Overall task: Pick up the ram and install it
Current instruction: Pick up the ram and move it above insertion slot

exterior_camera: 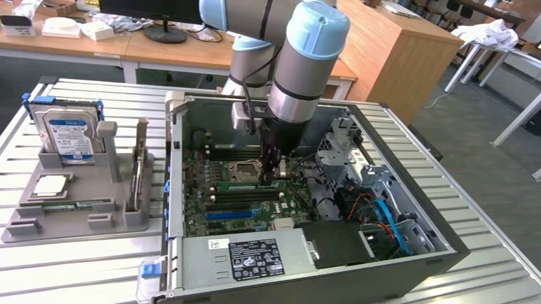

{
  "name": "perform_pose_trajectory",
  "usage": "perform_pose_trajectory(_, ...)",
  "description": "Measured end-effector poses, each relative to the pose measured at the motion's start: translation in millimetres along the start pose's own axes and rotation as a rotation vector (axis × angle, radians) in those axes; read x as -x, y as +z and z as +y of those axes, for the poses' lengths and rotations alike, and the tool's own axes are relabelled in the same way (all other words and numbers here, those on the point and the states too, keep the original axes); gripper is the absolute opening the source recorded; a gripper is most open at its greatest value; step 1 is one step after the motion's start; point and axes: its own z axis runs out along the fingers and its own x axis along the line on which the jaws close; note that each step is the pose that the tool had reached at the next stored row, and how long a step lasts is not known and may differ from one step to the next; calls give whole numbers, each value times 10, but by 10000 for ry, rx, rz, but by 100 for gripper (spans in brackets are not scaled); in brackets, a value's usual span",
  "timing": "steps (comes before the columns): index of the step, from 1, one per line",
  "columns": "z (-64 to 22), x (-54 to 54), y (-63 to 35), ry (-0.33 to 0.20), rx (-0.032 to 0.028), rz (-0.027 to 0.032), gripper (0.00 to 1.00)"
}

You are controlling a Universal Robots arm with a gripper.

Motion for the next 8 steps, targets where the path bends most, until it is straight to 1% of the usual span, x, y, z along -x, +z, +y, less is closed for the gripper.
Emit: perform_pose_trajectory(8,6,0,9,-13,-97,-3,11)
